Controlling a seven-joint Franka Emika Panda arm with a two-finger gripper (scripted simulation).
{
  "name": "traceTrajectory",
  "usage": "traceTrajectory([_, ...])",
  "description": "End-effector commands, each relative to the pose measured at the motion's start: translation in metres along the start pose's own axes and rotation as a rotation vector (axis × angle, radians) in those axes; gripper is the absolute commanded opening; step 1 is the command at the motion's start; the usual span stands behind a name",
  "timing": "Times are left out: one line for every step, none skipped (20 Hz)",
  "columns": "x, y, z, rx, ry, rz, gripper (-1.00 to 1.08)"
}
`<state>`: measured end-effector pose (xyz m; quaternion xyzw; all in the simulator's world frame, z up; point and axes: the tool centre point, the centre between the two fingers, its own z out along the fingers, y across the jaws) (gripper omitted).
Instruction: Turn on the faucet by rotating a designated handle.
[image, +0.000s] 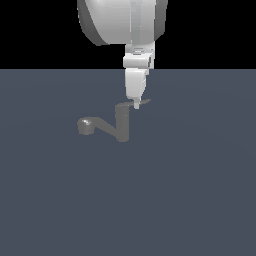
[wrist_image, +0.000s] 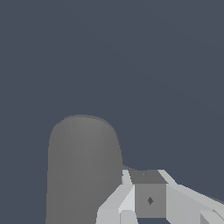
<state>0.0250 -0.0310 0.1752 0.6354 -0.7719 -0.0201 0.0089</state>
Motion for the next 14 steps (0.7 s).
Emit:
traceTrajectory([0.015, -0.027, 0.000, 0.042, 0.006, 0.021, -1.00])
traceTrajectory([0.017, -0.030, 0.000, 0.042, 0.007, 0.023, -1.00])
traceTrajectory([0.018, -0.032, 0.000, 0.042, 0.007, 0.024, -1.00])
traceTrajectory([0.020, -0.035, 0.000, 0.042, 0.007, 0.026, -1.00])
traceTrajectory([0.021, -0.038, 0.000, 0.042, 0.008, 0.027, -1.00])
traceTrajectory([0.023, -0.040, 0.000, 0.042, 0.008, 0.029, -1.00])
traceTrajectory([0.024, -0.043, 0.000, 0.042, 0.008, 0.030, -1.00])
traceTrajectory([0.026, -0.046, -0.001, 0.042, 0.009, 0.031, -1.00])
traceTrajectory([0.027, -0.048, -0.001, 0.042, 0.009, 0.033, -1.00])
traceTrajectory([0.029, -0.051, -0.001, 0.042, 0.009, 0.034, -1.00])
traceTrajectory([0.030, -0.053, -0.001, 0.042, 0.010, 0.036, -1.00])
traceTrajectory([0.032, -0.056, -0.001, 0.042, 0.010, 0.037, -1.00])
traceTrajectory([0.033, -0.059, -0.001, 0.042, 0.010, 0.039, -1.00])
traceTrajectory([0.033, -0.059, -0.001, 0.042, 0.010, 0.039, -1.00])
